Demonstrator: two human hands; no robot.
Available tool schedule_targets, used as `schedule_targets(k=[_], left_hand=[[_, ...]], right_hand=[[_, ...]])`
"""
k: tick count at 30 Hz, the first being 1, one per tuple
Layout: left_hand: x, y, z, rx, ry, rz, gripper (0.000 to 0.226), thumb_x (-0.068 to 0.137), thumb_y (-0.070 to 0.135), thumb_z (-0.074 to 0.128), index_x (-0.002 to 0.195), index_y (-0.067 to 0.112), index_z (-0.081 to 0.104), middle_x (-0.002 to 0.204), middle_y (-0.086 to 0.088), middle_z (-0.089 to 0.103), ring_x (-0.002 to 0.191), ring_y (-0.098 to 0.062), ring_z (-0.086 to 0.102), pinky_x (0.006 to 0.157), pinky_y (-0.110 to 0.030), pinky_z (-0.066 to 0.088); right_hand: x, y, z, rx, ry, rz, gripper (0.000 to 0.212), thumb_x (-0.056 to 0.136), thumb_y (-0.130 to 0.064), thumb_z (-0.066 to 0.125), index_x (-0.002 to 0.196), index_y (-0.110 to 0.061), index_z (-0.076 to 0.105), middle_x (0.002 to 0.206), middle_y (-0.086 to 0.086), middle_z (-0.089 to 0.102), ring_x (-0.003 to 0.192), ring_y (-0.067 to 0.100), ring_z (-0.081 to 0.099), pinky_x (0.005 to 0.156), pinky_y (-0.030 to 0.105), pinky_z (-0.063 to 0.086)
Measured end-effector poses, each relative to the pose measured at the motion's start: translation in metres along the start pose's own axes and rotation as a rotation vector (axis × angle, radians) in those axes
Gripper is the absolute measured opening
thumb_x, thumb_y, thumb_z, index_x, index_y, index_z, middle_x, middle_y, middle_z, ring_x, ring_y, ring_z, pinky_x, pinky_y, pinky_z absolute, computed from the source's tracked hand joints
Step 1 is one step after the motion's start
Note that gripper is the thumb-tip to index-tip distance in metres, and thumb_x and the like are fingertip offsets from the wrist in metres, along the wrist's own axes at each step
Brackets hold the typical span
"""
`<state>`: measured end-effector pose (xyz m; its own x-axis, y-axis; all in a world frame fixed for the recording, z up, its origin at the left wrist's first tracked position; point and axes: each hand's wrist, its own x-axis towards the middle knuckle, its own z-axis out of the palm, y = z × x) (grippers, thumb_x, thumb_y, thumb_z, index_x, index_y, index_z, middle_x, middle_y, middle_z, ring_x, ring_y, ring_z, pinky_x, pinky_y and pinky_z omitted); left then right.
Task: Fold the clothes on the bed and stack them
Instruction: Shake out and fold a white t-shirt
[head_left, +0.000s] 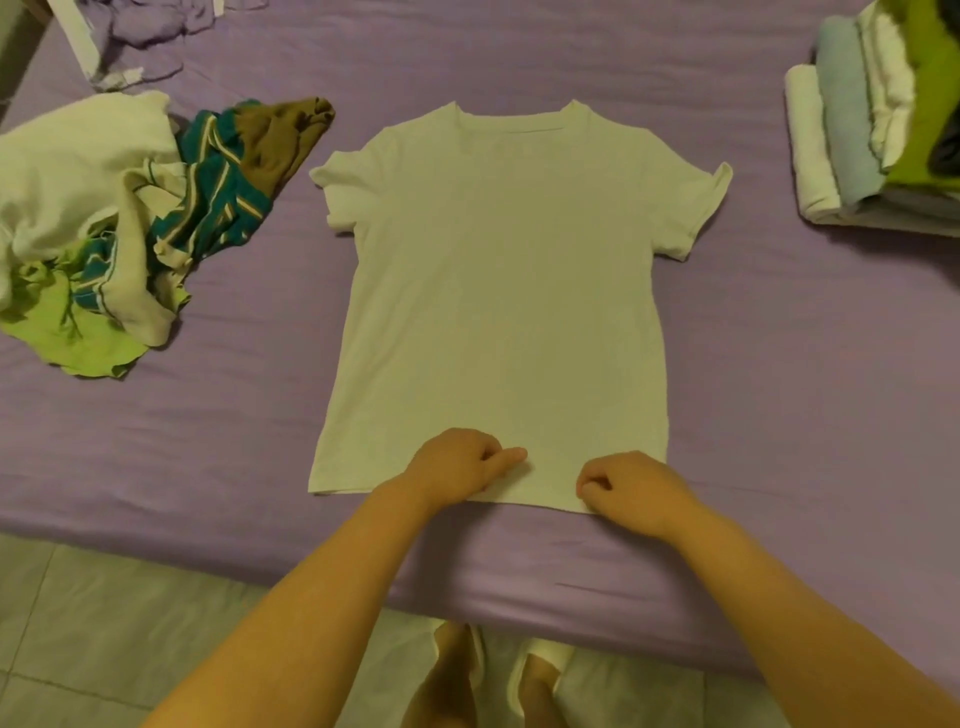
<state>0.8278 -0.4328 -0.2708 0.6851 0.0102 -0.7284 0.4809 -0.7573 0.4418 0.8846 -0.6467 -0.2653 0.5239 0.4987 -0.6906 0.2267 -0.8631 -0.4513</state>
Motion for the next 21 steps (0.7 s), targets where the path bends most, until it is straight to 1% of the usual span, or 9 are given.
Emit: schedule_targets(k=[3, 5, 7, 9, 11, 15, 17, 19, 21], left_hand=[[0.019, 0.020, -0.002, 0.022, 0.282, 0.122, 0.028, 0.098, 0.030, 0.043, 0.101, 0.016, 0.068, 0.093, -0.001, 0.068, 0.088, -0.020, 0.058, 0.074, -0.032, 0.046], [0.037, 0.032, -0.007, 0.135, 0.394, 0.225, 0.027, 0.097, 0.019, 0.044, 0.115, 0.017, 0.064, 0.109, -0.001, 0.065, 0.105, -0.024, 0.053, 0.083, -0.034, 0.046], [0.057, 0.041, -0.009, 0.298, 0.457, 0.321, 0.033, 0.087, 0.006, 0.054, 0.118, 0.013, 0.063, 0.115, -0.009, 0.063, 0.111, -0.035, 0.054, 0.085, -0.042, 0.047], [0.080, 0.047, -0.011, 0.388, 0.476, 0.392, 0.046, 0.076, 0.001, 0.065, 0.121, 0.009, 0.062, 0.124, -0.019, 0.060, 0.116, -0.047, 0.053, 0.090, -0.054, 0.046], [0.100, 0.056, -0.021, 0.449, 0.405, 0.428, 0.056, 0.081, 0.006, 0.065, 0.135, 0.010, 0.051, 0.142, -0.024, 0.043, 0.132, -0.048, 0.037, 0.104, -0.061, 0.028], [0.136, 0.072, -0.051, 0.571, 0.271, 0.444, 0.056, 0.102, 0.028, 0.028, 0.153, 0.021, 0.006, 0.159, -0.008, -0.006, 0.146, -0.033, -0.009, 0.115, -0.052, -0.010], [0.158, 0.080, -0.069, 0.601, 0.294, 0.480, 0.055, 0.100, 0.037, 0.015, 0.153, 0.022, 0.008, 0.159, -0.008, -0.003, 0.146, -0.033, -0.008, 0.116, -0.056, -0.004], [0.179, 0.085, -0.086, 0.665, 0.261, 0.478, 0.058, 0.097, 0.043, 0.006, 0.153, 0.024, 0.003, 0.159, -0.007, -0.006, 0.145, -0.033, -0.011, 0.116, -0.056, -0.005], [0.196, 0.090, -0.100, 0.735, 0.196, 0.468, 0.061, 0.095, 0.048, -0.004, 0.151, 0.027, -0.010, 0.158, -0.004, -0.019, 0.141, -0.030, -0.025, 0.114, -0.053, -0.015]], right_hand=[[0.005, 0.004, -0.008, 0.098, 0.293, 0.066, 0.026, 0.093, -0.015, 0.043, 0.107, -0.024, 0.064, 0.106, -0.007, 0.064, 0.095, 0.014, 0.056, 0.075, 0.027, 0.044], [0.012, 0.006, -0.012, -0.064, 0.408, 0.025, 0.033, 0.087, -0.008, 0.055, 0.117, -0.018, 0.064, 0.120, -0.002, 0.061, 0.111, 0.022, 0.055, 0.082, 0.030, 0.045], [0.023, 0.014, -0.012, -0.277, 0.388, 0.039, 0.049, 0.065, -0.012, 0.079, 0.112, -0.019, 0.069, 0.123, 0.008, 0.063, 0.114, 0.034, 0.059, 0.082, 0.041, 0.052], [0.034, 0.020, -0.013, -0.321, 0.365, 0.177, 0.059, 0.051, -0.018, 0.088, 0.108, -0.023, 0.072, 0.123, 0.014, 0.063, 0.115, 0.040, 0.057, 0.083, 0.055, 0.050], [0.043, 0.013, -0.025, -0.269, 0.440, 0.249, 0.054, 0.053, -0.017, 0.088, 0.105, -0.023, 0.073, 0.126, 0.020, 0.060, 0.122, 0.045, 0.047, 0.088, 0.061, 0.044], [0.080, -0.009, -0.055, -0.273, 0.567, 0.178, 0.062, 0.063, -0.018, 0.083, 0.121, -0.011, 0.065, 0.135, 0.021, 0.052, 0.128, 0.043, 0.042, 0.095, 0.061, 0.040], [0.104, -0.006, -0.070, -0.316, 0.581, 0.138, 0.056, 0.074, -0.024, 0.077, 0.126, -0.011, 0.061, 0.137, 0.019, 0.050, 0.129, 0.042, 0.043, 0.096, 0.061, 0.040], [0.120, 0.006, -0.080, -0.339, 0.526, 0.209, 0.044, 0.095, -0.038, 0.045, 0.129, -0.015, 0.058, 0.138, 0.017, 0.050, 0.129, 0.041, 0.043, 0.096, 0.062, 0.040], [0.123, 0.021, -0.083, -0.260, 0.438, 0.366, 0.063, 0.100, -0.048, 0.012, 0.131, -0.017, 0.057, 0.135, 0.016, 0.053, 0.126, 0.043, 0.047, 0.094, 0.064, 0.038]])
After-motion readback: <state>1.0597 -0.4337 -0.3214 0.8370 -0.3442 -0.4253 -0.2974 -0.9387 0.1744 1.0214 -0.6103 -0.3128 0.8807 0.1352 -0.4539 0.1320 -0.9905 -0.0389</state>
